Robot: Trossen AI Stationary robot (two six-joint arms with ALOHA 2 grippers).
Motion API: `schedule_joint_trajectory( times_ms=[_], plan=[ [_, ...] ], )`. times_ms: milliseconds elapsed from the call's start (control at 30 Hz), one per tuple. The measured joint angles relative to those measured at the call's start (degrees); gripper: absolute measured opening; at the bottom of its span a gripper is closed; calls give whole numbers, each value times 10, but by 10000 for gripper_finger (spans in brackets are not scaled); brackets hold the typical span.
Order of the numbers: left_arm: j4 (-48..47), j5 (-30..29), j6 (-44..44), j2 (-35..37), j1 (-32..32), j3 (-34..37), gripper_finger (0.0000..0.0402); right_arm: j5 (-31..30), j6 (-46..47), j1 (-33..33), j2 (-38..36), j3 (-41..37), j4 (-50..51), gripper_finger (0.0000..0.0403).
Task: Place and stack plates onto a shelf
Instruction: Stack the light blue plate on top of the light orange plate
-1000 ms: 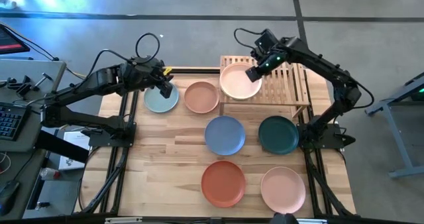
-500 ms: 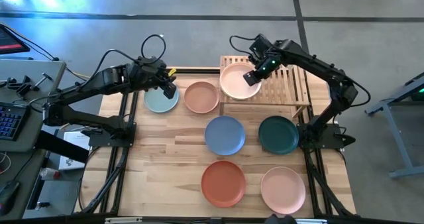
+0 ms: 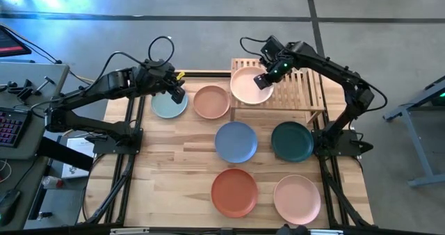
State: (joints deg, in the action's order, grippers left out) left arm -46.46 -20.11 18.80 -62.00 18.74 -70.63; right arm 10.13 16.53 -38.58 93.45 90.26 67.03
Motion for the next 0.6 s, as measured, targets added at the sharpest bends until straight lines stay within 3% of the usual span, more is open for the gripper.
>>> schedule_joint_trajectory(
  times_ms=[200,333,600],
  plan=[
    [-13,0,0,0,0,0,86,10,1,4,-20,0,-9,101],
    [-72,0,4,-5,5,0,86,49,0,13,-47,0,-26,101],
    [-151,0,47,-40,25,0,86,53,0,41,-100,0,-67,101]
  ],
)
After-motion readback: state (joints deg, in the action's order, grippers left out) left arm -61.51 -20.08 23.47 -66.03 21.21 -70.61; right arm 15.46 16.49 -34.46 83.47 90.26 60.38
